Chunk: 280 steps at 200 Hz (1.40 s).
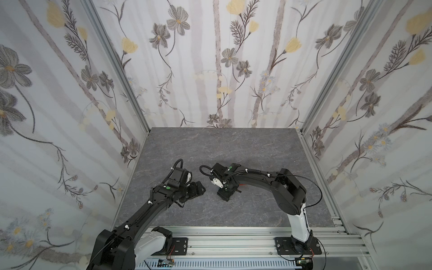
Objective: Assemble the number 5 with lego
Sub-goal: Pick up the lego brick from the center of the board.
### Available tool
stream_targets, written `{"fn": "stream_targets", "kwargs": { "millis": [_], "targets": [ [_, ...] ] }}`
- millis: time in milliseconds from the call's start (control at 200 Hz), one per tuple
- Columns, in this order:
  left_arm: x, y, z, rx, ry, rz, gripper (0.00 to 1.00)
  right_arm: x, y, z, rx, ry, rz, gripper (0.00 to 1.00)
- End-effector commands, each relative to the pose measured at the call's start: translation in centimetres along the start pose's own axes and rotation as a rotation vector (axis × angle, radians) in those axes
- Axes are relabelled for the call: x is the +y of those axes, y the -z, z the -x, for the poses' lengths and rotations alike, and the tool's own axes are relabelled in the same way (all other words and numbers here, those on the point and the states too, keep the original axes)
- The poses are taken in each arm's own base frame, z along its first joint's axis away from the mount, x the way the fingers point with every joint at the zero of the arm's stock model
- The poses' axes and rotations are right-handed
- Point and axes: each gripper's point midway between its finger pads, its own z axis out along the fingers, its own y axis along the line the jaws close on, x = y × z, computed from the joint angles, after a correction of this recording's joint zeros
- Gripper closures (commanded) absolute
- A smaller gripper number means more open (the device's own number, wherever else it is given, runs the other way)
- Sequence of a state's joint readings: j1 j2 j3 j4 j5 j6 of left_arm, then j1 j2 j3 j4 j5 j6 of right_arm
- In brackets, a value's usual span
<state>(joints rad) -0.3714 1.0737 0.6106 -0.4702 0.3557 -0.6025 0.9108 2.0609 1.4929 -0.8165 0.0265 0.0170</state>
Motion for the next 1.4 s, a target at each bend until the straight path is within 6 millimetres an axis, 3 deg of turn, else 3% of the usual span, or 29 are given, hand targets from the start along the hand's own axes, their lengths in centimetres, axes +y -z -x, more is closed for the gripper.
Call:
{"fn": "stream_targets", "kwargs": {
  "millis": [0, 100, 135, 275, 425, 834, 1039, 1289, 1309, 1394],
  "targets": [
    [0.0, 0.1, 0.1, -0.005, 0.006, 0.001, 0.13, -0.5, -0.1, -0.2, -0.002, -0.028, -0.03, 0.35],
    [0.0, 0.1, 0.1, -0.006, 0.006, 0.003, 0.14, -0.5, -0.4, -0.6, 0.003, -0.032, -0.03, 0.41],
    [0.0, 0.1, 0.1, -0.006, 0.006, 0.004, 0.14, 0.7, -0.5, -0.8, 0.006, -0.003, -0.026, 0.41],
    [0.1, 0.0, 0.1, -0.006, 0.007, 0.004, 0.14, 0.7, -0.8, -1.1, 0.012, -0.004, -0.026, 0.5],
    [0.1, 0.0, 0.1, -0.005, 0.009, 0.005, 0.14, 0.7, -1.0, -1.3, 0.015, -0.007, -0.026, 0.51],
    [0.2, 0.0, 0.0, -0.006, 0.01, 0.008, 0.14, 0.6, -1.0, -1.7, 0.015, -0.009, -0.031, 0.68],
    [0.2, 0.0, 0.0, -0.005, 0.005, 0.007, 0.14, 0.2, 0.1, -1.3, -0.015, -0.014, -0.048, 0.73],
    [0.0, 0.2, 0.0, 0.002, -0.013, 0.002, 0.15, -0.6, 3.3, -0.6, -0.098, -0.042, -0.058, 0.73],
    [0.0, 0.2, -0.1, 0.005, -0.012, 0.002, 0.15, -1.9, 3.5, -0.6, -0.103, -0.073, -0.064, 0.72],
    [-0.3, 0.1, -0.2, 0.017, -0.015, -0.015, 0.17, -2.9, 4.5, -0.9, -0.123, -0.097, -0.07, 0.72]
  ]
}}
